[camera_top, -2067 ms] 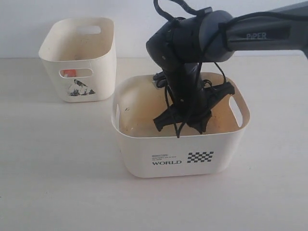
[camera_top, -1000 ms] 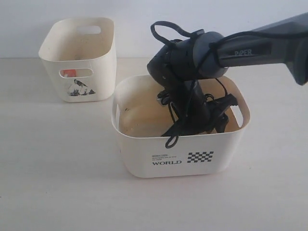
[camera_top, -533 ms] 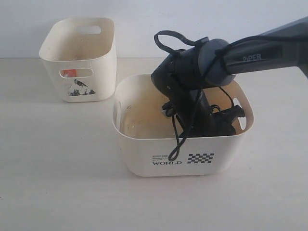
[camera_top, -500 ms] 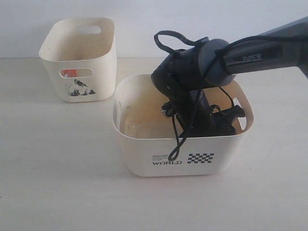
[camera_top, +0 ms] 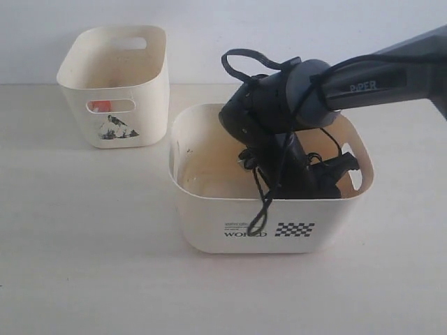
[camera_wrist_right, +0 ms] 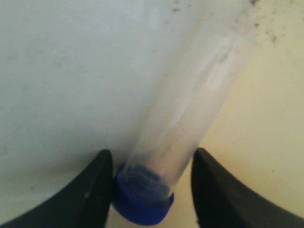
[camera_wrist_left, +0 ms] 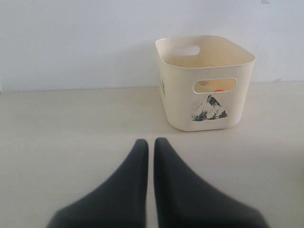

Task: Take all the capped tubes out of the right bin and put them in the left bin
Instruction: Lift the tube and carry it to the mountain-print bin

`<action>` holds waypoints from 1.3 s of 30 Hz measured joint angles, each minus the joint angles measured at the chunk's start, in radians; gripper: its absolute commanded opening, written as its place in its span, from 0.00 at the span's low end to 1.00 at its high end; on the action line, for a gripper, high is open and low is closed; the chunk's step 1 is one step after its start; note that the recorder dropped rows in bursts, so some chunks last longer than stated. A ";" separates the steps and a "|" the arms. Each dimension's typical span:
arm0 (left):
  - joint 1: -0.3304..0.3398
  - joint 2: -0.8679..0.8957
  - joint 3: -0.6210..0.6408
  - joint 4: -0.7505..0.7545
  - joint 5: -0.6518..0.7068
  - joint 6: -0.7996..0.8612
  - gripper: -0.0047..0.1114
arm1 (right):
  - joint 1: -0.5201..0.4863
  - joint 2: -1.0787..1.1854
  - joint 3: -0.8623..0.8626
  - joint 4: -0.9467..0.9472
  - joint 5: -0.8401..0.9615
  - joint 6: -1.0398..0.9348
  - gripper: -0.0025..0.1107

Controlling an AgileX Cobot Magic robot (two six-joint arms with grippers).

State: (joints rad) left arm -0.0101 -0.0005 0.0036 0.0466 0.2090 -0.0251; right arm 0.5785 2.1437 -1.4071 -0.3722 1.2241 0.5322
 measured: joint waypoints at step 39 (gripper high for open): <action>0.000 0.000 0.000 0.000 0.000 0.000 0.08 | -0.007 -0.372 -0.186 0.258 -0.007 -0.082 0.02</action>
State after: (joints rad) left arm -0.0101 -0.0005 0.0036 0.0466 0.2090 -0.0251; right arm 0.5711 1.7721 -1.5930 -0.1139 1.2167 0.4504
